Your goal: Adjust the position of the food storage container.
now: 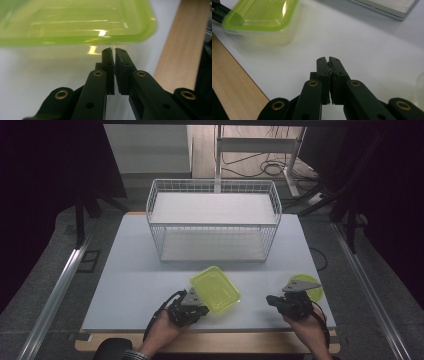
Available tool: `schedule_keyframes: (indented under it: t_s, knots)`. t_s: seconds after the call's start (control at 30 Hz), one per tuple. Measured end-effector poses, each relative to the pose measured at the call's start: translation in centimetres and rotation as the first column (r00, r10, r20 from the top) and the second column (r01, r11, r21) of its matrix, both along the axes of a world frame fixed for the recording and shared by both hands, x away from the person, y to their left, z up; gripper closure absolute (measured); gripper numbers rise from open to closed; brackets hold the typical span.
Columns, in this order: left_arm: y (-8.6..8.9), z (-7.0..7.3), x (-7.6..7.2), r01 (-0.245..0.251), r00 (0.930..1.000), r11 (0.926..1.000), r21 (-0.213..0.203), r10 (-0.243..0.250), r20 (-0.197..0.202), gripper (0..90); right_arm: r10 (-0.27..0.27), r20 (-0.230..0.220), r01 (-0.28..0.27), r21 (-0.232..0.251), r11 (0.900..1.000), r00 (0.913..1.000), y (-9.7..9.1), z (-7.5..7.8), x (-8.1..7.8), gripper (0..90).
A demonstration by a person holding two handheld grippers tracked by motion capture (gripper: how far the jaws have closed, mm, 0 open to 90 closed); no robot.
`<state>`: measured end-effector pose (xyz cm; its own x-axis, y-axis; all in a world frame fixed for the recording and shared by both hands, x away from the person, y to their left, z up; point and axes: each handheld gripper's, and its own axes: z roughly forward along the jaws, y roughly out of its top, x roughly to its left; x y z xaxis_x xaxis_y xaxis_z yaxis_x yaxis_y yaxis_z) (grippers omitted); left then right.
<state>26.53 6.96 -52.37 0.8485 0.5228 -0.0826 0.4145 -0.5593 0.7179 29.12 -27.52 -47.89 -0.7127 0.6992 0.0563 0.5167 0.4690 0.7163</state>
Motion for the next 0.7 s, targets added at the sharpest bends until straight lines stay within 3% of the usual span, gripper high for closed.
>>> schedule_keyframes:
  t_s: [0.13,0.17,0.23,0.27,0.33,0.37,0.4,0.47,0.6,0.7]
  knots:
    - [0.9,0.0,0.4,-0.032,0.9995,0.9983,0.049,0.032,0.002,88.3,0.020,-0.005,-0.020,0.000,0.9998,0.9998,0.9,-0.2,-0.2,87.7]
    - [0.9,0.0,0.4,-0.032,0.9995,0.9983,0.049,0.032,0.002,89.0,0.027,-0.005,-0.027,-0.002,0.9996,0.9996,1.1,-0.3,-0.3,88.2]
    - [2.9,0.6,1.3,-0.092,0.9957,0.9946,0.047,0.092,0.011,89.5,0.040,-0.007,-0.040,0.002,0.9992,0.9992,1.6,-0.4,-0.4,89.0]
    - [2.9,0.6,1.3,-0.092,0.9957,0.9946,0.047,0.092,0.011,89.6,0.046,-0.008,-0.046,0.002,0.9989,0.9989,1.9,-0.5,-0.5,89.1]
    - [5.0,1.0,2.5,-0.160,0.9870,0.9865,0.035,0.159,0.021,89.6,0.057,-0.015,-0.057,0.007,0.9983,0.9982,2.4,-0.6,-0.5,89.3]
    - [5.0,1.0,2.5,-0.160,0.9870,0.9865,0.035,0.159,0.021,89.6,0.057,-0.015,-0.057,0.007,0.9983,0.9982,2.4,-0.6,-0.5,89.3]
    - [6.0,1.1,3.5,-0.205,0.9783,0.9778,0.041,0.204,0.037,89.6,0.066,-0.025,-0.066,0.026,0.9975,0.9975,2.8,-0.7,-0.4,89.3]
    - [6.5,1.1,4.1,-0.220,0.9750,0.9746,0.041,0.218,0.042,89.6,0.079,-0.031,-0.078,0.039,0.9962,0.9964,3.4,-0.8,-0.4,89.3]
    - [7.3,1.2,6.6,-0.259,0.9647,0.9659,0.010,0.258,0.054,89.5,0.104,-0.045,-0.101,0.062,0.9929,0.9935,4.3,-1.0,-0.4,89.3]
    - [7.2,1.4,8.5,-0.254,0.9652,0.9662,-0.042,0.256,0.052,89.1,0.129,-0.052,-0.125,0.084,0.9886,0.9902,5.4,-1.1,-0.3,89.3]
